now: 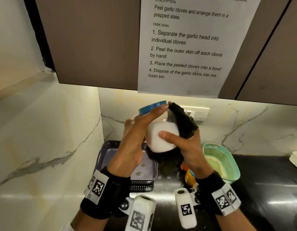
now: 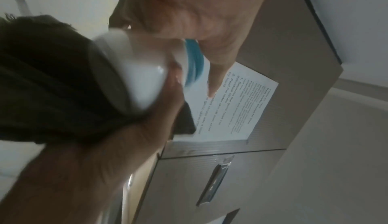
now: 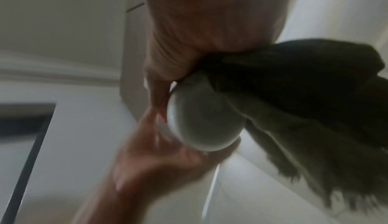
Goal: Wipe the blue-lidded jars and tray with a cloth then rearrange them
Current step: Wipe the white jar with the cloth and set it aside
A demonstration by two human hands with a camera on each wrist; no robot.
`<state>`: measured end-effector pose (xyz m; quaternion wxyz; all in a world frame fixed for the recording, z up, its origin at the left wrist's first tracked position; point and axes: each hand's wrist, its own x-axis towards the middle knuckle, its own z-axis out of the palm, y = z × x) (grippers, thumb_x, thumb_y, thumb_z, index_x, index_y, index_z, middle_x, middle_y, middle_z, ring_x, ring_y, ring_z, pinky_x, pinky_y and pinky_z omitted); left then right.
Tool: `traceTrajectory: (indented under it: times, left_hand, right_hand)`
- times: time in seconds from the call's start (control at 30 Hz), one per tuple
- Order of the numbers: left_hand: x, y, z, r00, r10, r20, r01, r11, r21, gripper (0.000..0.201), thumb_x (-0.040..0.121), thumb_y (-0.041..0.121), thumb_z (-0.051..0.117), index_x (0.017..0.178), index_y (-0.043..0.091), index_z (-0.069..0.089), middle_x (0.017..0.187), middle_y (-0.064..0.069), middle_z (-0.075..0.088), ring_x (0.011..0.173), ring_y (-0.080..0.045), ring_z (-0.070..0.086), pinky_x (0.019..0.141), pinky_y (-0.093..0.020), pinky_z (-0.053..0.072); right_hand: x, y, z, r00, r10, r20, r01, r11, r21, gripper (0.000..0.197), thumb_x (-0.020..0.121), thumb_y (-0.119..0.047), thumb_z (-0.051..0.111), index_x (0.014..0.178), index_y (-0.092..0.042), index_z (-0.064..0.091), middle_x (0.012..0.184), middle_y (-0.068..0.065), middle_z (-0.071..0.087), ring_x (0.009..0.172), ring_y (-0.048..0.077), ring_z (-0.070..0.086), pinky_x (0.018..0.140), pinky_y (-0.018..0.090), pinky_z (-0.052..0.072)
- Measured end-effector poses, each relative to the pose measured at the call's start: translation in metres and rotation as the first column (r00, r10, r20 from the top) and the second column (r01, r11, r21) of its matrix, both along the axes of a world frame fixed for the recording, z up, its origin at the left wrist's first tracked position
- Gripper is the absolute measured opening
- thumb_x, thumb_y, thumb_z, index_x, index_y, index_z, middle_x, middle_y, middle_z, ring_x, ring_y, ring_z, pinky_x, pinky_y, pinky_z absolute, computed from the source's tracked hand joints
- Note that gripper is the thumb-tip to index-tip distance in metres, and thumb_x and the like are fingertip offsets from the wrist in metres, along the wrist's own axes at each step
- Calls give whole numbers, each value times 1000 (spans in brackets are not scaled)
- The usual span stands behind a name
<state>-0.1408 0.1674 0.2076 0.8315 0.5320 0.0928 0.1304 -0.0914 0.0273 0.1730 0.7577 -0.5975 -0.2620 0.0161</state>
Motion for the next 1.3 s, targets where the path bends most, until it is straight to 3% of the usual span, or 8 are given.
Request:
traceTrajectory:
  times: [0.17,0.3,0.43,0.53,0.63,0.9,1.13,1.3]
  left_hand:
    - [3,2,6,990,-142,10,142,986,-85,26,68,39,88,84,20,82,89,-7,81,80,-23,77,69,-34,64]
    - [5,2,2,989,-140,47,144,983,-114,38,67,36,91,94,11,82,97,-16,78,89,-33,75,85,-40,61]
    - [2,-2,-4,997,-17,70,19,999,-36,52,72,36,92,114,7,79,108,-14,80,106,-31,77,97,-43,60]
    - [-3,-8,-3,996,28,90,-24,999,-48,58,66,32,88,115,3,77,102,-16,81,91,-30,79,75,-36,65]
    - [-8,-14,-1,995,28,96,-22,997,-68,52,64,31,88,110,7,80,101,-16,82,89,-31,80,79,-42,66]
    - [4,1,-18,983,181,-5,-179,971,-161,58,86,35,85,130,1,68,123,-21,73,114,-35,72,103,-53,57]
    - [-10,-4,-23,998,44,-41,-46,998,-51,77,59,48,90,125,16,68,105,-7,79,76,-13,79,60,-27,61]
    - [2,-2,-23,991,-20,-132,21,1000,4,91,43,61,89,119,12,74,110,-16,79,96,-34,78,79,-46,65]
  right_hand:
    - [0,0,5,969,196,-152,-177,975,133,75,56,-35,99,125,-25,72,125,16,74,117,38,71,95,58,59]
    - [-30,7,8,969,-103,226,123,990,-76,70,68,-29,94,133,-38,67,130,0,74,123,18,70,103,43,58]
    - [-39,18,-6,747,-241,620,403,905,-134,90,84,-27,86,158,-8,39,164,7,45,152,19,42,122,41,40]
    - [-28,19,10,978,-105,179,111,994,-22,58,88,-31,80,142,-18,64,143,11,66,136,30,61,113,60,48]
    - [-18,17,25,966,46,-255,-24,996,87,26,96,-38,65,115,-28,79,118,10,79,117,34,73,109,64,49]
    - [-33,33,-35,763,-168,624,386,893,-231,79,92,-29,70,161,-19,34,169,2,35,156,19,34,125,40,36]
    - [-5,2,-13,993,48,-104,-51,998,-26,76,64,-21,93,135,-32,66,128,7,74,120,33,70,91,48,62]
    - [-11,-4,-11,991,105,-78,-106,994,-7,69,64,-30,86,131,-31,67,123,6,76,114,31,73,85,42,64]
